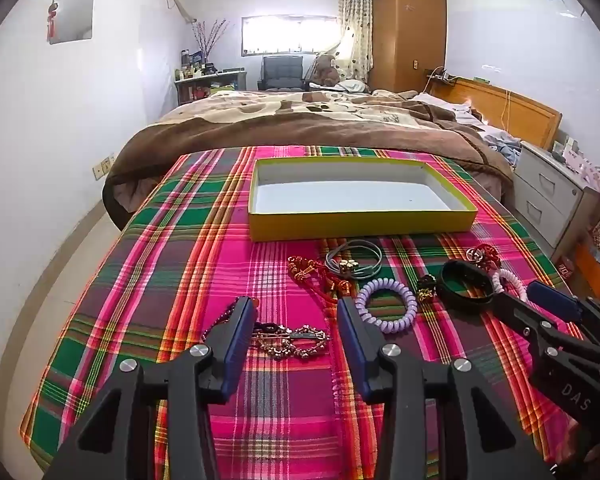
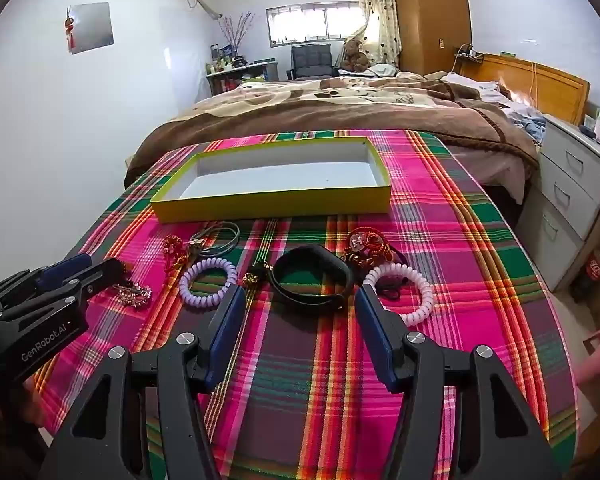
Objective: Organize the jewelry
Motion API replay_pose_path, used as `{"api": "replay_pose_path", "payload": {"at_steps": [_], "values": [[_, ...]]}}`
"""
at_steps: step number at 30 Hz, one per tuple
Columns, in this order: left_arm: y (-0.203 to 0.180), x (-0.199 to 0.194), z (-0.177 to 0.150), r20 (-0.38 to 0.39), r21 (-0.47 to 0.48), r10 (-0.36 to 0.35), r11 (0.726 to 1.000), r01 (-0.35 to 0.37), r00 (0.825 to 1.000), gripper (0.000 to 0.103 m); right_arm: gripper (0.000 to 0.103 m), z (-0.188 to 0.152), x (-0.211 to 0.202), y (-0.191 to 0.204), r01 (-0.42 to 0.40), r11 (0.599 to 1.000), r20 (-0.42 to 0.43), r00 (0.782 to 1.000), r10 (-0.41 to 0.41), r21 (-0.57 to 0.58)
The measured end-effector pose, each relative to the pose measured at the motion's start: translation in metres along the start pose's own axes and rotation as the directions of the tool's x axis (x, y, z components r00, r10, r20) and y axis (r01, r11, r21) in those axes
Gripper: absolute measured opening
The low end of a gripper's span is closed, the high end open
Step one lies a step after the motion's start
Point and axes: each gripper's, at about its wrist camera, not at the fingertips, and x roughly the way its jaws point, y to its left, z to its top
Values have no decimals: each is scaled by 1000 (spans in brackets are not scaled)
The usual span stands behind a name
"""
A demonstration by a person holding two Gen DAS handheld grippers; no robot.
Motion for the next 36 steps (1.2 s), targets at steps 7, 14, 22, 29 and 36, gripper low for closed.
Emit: {"api": "replay_pose_path", "payload": {"at_steps": [7,14,22,29,36], "values": [[3,-6,-1,8,11,38,999,-38,999,43,57,0,-5,6,13,1000,21,1000,-12,-21],[0,-8,2,8,19,48,999,-48,999,43,57,-2,-10,4,11,1000,49,999,-11,-6],[3,-9,1,10,18,47,999,-48,999,43,57,-2,-10,5,13,1000,41,999,-13,-7],[1,-12,1,13,18,51,999,-51,999,43,57,-4,-11,5,11,1000,43,999,-10,-8],[0,-13,2,15,18,50,999,-51,999,43,57,-5,-12,4,10,1000,45,999,-10,-9]]}}
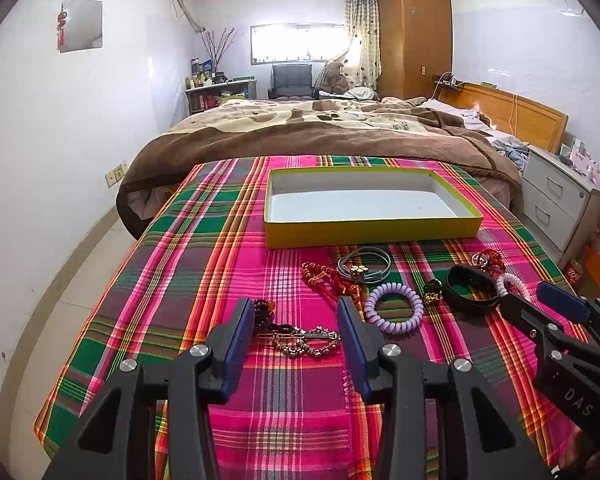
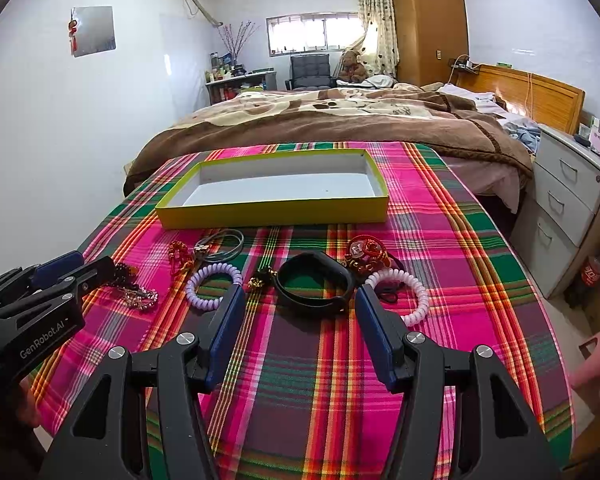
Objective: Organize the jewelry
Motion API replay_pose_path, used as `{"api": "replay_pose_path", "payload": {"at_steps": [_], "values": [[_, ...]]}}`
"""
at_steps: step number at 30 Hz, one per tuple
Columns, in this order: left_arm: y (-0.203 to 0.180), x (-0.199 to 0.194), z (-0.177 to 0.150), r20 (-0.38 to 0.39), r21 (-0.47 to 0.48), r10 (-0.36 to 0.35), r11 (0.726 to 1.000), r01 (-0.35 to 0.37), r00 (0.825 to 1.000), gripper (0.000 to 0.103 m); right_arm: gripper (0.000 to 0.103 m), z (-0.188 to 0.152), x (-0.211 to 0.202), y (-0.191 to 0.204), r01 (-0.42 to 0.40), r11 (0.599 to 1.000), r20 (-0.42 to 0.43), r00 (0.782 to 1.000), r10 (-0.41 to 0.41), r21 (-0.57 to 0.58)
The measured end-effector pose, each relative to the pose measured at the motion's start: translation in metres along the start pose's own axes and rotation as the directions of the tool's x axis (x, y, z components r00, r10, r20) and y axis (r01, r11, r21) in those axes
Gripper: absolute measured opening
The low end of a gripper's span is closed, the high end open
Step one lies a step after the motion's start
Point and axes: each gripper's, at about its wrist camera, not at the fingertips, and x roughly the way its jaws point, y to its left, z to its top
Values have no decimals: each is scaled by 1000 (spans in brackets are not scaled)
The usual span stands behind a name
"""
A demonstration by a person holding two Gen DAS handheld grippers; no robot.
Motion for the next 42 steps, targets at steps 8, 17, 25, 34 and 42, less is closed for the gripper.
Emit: {"api": "replay_pose_path", "payload": {"at_steps": [8,17,25,34,42], "values": [[-1,-1,-1,1,0,-1,1000,1,1000,43,57,0,-1,0,-1,1000,0,1000,1,-2],[0,-4,-1,5,-2,-5,1000,5,1000,43,57,1,-2,1,-2,1000,-4,1000,2,-5],[-1,-5,-1,6,-3,-5,1000,5,1000,43,57,2,-2,3,-3,1000,-3,1000,2,-7],[-1,-5,-1,6,-3,-5,1000,5,1000,43,57,2,-3,3,-3,1000,-3,1000,3,-7],[0,-6,-1,1,-8,-8,1000,8,1000,43,57,1,-3,3,-2,1000,-3,1000,2,-7]]}}
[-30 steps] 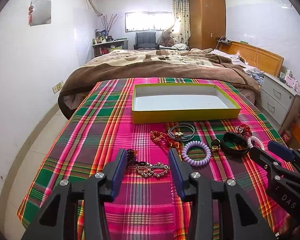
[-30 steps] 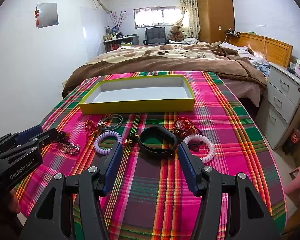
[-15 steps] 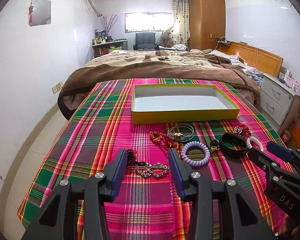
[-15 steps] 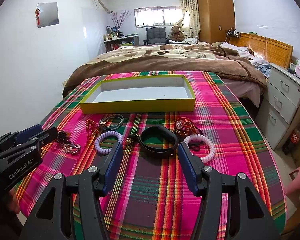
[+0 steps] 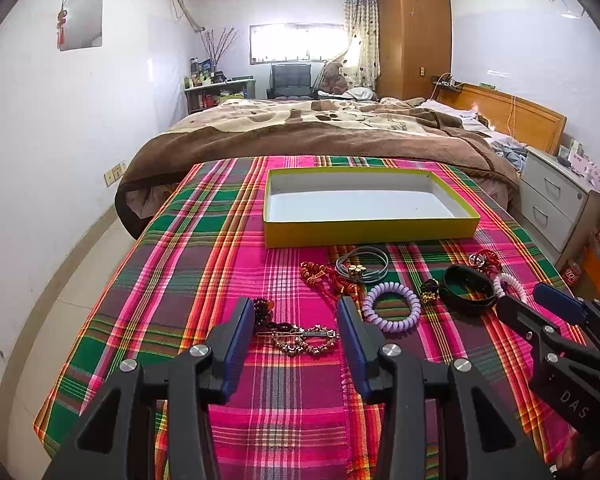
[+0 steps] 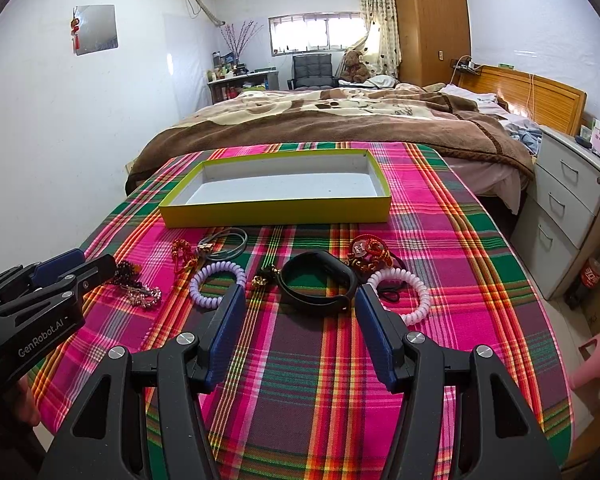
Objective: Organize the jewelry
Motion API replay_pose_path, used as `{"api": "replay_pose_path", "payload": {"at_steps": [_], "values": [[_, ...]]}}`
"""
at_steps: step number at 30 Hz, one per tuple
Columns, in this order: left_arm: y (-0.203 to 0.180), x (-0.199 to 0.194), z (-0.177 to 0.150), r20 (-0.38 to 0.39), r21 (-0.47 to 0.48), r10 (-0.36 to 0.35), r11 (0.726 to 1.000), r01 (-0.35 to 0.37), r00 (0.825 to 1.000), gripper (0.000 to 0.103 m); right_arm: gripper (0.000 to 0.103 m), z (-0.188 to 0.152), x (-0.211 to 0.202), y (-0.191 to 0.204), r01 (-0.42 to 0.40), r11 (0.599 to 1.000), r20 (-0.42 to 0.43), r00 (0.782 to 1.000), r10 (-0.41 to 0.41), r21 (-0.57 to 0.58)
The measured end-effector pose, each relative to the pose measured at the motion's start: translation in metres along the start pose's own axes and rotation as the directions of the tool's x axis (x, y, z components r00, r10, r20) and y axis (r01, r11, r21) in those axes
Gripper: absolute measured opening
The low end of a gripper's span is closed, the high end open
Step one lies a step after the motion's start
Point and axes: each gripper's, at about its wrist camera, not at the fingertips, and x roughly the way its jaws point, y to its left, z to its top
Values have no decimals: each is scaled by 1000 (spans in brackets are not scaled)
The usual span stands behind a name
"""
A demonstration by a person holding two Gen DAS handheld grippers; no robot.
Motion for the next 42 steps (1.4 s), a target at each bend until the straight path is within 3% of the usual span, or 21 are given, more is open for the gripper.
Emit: {"api": "replay_pose_path", "payload": {"at_steps": [17,24,32,34,36,42], "values": [[6,14,2,-26,-5,-4,1000,4,1000,43,57,3,10,-2,-3,1000,-16,1000,3,2],[24,26,7,-67,-6,-69,998,69,995,43,57,12,24,-11,-18,999,-36,999,17,-37],[54,50,13,-143,-82,-149,987,139,978,43,57,22,58,-18,-46,992,-141,990,30,-115],[58,55,13,-151,-87,-154,986,142,977,43,54,24,65,-18,-60,991,-163,986,40,-120],[64,57,12,-151,-107,-169,982,153,974,43,44,25,73,-20,-66,991,-183,982,45,-113],[69,63,10,-163,-108,-194,978,177,967,43,38,27,86,-21,-40,991,-221,975,11,-128]]}}
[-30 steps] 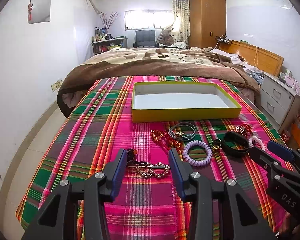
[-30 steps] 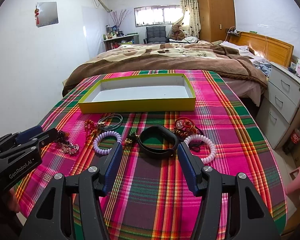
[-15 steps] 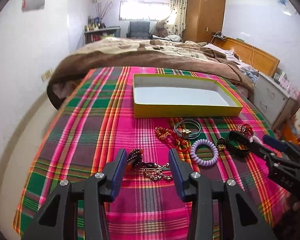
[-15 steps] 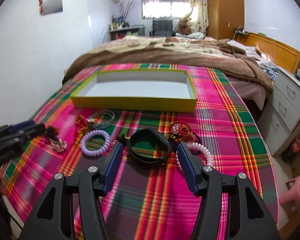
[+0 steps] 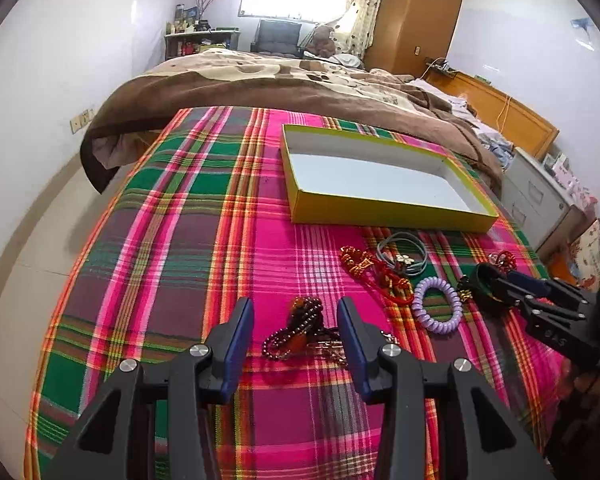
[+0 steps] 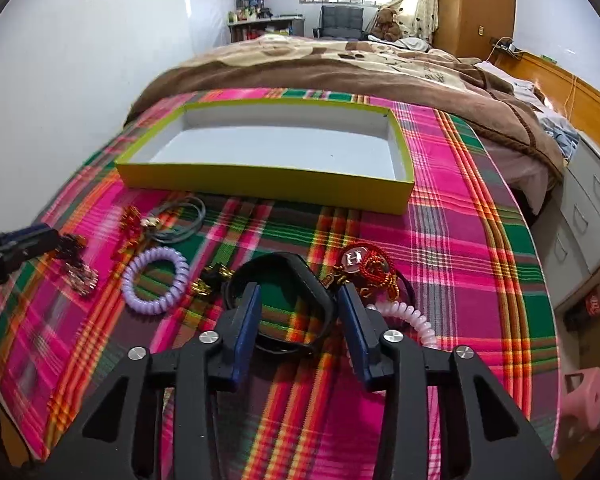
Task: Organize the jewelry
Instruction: 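Grasp the brown bead bracelet with left gripper while right gripper grasps black watch band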
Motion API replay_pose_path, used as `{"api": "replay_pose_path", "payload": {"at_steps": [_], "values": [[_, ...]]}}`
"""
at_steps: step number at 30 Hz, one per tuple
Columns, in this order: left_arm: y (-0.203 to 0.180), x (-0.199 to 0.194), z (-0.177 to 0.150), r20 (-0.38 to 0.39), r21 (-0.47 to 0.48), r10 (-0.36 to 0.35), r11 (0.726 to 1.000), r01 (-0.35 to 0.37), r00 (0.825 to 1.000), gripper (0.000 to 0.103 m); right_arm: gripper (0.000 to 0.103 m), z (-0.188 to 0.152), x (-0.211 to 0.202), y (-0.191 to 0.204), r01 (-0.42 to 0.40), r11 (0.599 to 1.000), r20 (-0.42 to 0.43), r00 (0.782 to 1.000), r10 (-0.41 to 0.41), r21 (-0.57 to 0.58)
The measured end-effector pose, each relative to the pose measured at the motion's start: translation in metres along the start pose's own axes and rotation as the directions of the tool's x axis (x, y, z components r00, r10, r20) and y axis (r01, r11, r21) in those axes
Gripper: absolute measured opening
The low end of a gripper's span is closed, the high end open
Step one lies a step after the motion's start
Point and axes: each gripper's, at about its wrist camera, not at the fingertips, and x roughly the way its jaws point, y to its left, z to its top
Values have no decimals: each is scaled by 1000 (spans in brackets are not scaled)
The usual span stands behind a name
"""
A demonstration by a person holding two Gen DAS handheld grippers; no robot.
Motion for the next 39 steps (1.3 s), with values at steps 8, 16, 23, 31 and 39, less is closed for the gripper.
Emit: {"api": "replay_pose_path", "payload": {"at_steps": [8,16,23,31,39], "values": [[3,8,-3,-35,12,-19,1000,20,999,43,21,0,4,-2,-9,1000,-40,999,9,-17],[-1,12,-9,-56,66,-51,996,55,997,43,14,-4,-8,-6,-37,999,-2,999,37,36],[3,14,-4,-34,45,23,999,-22,999,43,13,-4,-13,-11,-56,996,10,998,56,67],[11,19,6,-55,32,-1,999,3,998,43,13,-1,-18,-11,-75,994,30,997,73,85],[1,30,1,-90,56,-17,998,22,996,26,13,0,-19,-11,-83,992,37,996,80,90]]}}
